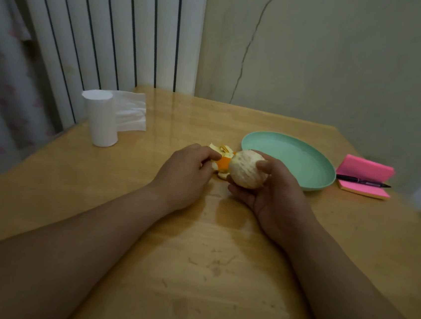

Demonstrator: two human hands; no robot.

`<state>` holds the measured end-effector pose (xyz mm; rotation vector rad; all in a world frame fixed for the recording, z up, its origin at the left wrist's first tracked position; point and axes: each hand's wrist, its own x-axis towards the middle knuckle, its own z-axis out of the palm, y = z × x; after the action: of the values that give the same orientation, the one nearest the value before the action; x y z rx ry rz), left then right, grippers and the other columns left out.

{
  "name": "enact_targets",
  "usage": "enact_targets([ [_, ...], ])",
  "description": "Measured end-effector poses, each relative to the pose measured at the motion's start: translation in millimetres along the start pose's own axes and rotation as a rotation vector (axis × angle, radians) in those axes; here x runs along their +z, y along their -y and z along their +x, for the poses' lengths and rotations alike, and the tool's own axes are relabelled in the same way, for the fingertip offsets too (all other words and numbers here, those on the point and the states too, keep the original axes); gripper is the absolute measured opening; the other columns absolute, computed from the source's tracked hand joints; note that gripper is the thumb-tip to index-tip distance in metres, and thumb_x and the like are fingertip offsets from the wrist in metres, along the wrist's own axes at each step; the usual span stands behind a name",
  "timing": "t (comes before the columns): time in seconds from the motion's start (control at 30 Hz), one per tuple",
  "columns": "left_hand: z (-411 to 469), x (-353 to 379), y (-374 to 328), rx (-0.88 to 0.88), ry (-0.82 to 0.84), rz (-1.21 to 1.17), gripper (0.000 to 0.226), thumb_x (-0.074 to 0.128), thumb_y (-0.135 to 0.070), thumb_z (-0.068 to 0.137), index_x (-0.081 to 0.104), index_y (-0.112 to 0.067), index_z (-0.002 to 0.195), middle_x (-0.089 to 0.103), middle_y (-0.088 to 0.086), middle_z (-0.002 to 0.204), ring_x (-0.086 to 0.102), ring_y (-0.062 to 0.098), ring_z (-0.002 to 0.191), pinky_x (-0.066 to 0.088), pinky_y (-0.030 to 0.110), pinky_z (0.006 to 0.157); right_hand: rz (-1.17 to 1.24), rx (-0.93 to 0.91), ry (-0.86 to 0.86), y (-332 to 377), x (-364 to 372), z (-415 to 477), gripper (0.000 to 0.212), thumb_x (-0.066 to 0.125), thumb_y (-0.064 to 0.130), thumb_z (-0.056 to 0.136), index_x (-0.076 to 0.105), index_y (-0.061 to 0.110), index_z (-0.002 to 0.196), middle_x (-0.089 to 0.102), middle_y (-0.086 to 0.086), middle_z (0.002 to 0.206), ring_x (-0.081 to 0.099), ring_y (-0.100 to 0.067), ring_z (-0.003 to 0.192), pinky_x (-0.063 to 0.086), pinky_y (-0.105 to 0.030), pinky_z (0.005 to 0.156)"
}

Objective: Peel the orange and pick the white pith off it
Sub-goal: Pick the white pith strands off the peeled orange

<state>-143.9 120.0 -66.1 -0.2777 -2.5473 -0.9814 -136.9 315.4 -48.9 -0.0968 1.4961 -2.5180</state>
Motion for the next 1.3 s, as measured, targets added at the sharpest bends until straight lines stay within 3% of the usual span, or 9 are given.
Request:
enact_targets([
  [0.23, 0.2, -2.8, -1.0, -0.024, -0.020, -0.090, 0.019, 0.062, -0.023, 0.107, 0.079, -0.024, 0.115, 0.073, -0.015, 0.088, 0.067, 0.004, 0.084, 0.052, 0.024, 0.079, -0.003, 0.004, -0.003, -0.5, -0.2, 1.4, 0.039, 0.051, 0.017, 0.101, 0.063, 0.006, 0.136, 0.069, -0.021, 0.124, 0.066, -0.039, 0.111, 0.063, -0.041, 0.081],
  [0.5, -0.9, -4.8, 1.1, -0.008, 0.009, -0.126, 0.048, 0.056, -0.002, 0.100, 0.070, -0.027, 0.139, 0.075, -0.006, 0.125, 0.067, 0.006, 0.116, 0.050, 0.025, 0.107, 0.002, -0.004, -0.009, -0.2, 0.8, 1.0, 0.038, 0.049, 0.017, 0.101, 0.063, 0.007, 0.135, 0.069, -0.021, 0.123, 0.068, -0.037, 0.107, 0.064, -0.040, 0.079],
  [0.67, 1.7, -3.6, 1.0, 0.007, -0.045, -0.032, 0.027, 0.063, -0.021, 0.105, 0.079, -0.025, 0.125, 0.065, -0.005, 0.143, 0.054, 0.012, 0.134, 0.039, 0.029, 0.116, 0.004, 0.004, -0.008, 0.8, 1.1, -1.0, 0.041, 0.052, 0.018, 0.101, 0.062, 0.004, 0.138, 0.068, -0.024, 0.126, 0.067, -0.037, 0.109, 0.063, -0.041, 0.081],
  [0.77, 0.5, -6.5, -2.6, -0.003, -0.071, -0.065, 0.037, 0.056, -0.017, 0.106, 0.070, -0.027, 0.139, 0.056, -0.006, 0.150, 0.047, 0.009, 0.138, 0.036, 0.029, 0.119, 0.006, -0.003, 0.001, -0.1, 0.4, -1.0, 0.039, 0.052, 0.017, 0.101, 0.062, 0.005, 0.137, 0.064, -0.028, 0.138, 0.067, -0.038, 0.112, 0.062, -0.043, 0.084],
  [0.87, -7.3, -12.8, -18.4, -0.034, -0.002, -0.341, 0.040, 0.058, -0.028, 0.108, 0.059, -0.025, 0.148, 0.058, -0.008, 0.142, 0.053, -0.007, 0.124, 0.040, 0.006, 0.101, 0.073, -0.023, 0.058, -0.9, 0.3, 0.4, 0.046, 0.051, 0.016, 0.100, 0.056, -0.003, 0.141, 0.061, -0.031, 0.141, 0.068, -0.036, 0.116, 0.062, -0.045, 0.091],
  [0.97, -18.5, -9.7, -31.1, 0.010, 0.102, -0.399, 0.055, 0.073, -0.058, 0.093, 0.061, -0.033, 0.141, 0.065, -0.015, 0.129, 0.061, -0.002, 0.117, 0.050, 0.018, 0.097, 0.114, 0.011, 0.183, 0.2, 4.6, -2.7, 0.048, 0.044, 0.019, 0.103, 0.054, -0.010, 0.140, 0.066, -0.030, 0.134, 0.068, -0.034, 0.119, 0.059, -0.043, 0.100],
  [1.07, -24.0, -12.1, -31.8, 0.048, 0.067, -0.383, 0.049, 0.080, -0.048, 0.091, 0.062, -0.030, 0.133, 0.069, -0.014, 0.120, 0.065, 0.001, 0.112, 0.054, 0.022, 0.091, -0.064, -0.051, 0.206, -0.9, 7.5, -4.1, 0.042, 0.041, 0.022, 0.107, 0.062, -0.001, 0.137, 0.072, -0.022, 0.129, 0.070, -0.031, 0.119, 0.057, -0.042, 0.101],
  [1.17, -25.8, -17.7, -28.0, 0.037, -0.018, -0.366, 0.051, 0.082, -0.041, 0.090, 0.057, -0.031, 0.133, 0.069, -0.015, 0.119, 0.067, -0.002, 0.107, 0.058, 0.021, 0.087, -0.359, -0.160, 0.124, -4.2, 5.2, -3.7, 0.036, 0.054, 0.029, 0.109, 0.062, 0.017, 0.141, 0.074, -0.011, 0.128, 0.073, -0.031, 0.117, 0.058, -0.046, 0.095],
  [1.3, -24.9, -20.1, -26.6, 0.008, 0.005, -0.372, 0.057, 0.087, -0.035, 0.087, 0.051, -0.032, 0.131, 0.065, -0.014, 0.121, 0.071, 0.003, 0.098, 0.063, 0.030, 0.084, -0.379, -0.174, 0.090, -7.7, 7.7, -7.3, 0.036, 0.069, 0.031, 0.102, 0.062, 0.020, 0.136, 0.076, -0.013, 0.121, 0.076, -0.031, 0.109, 0.061, -0.047, 0.094],
])
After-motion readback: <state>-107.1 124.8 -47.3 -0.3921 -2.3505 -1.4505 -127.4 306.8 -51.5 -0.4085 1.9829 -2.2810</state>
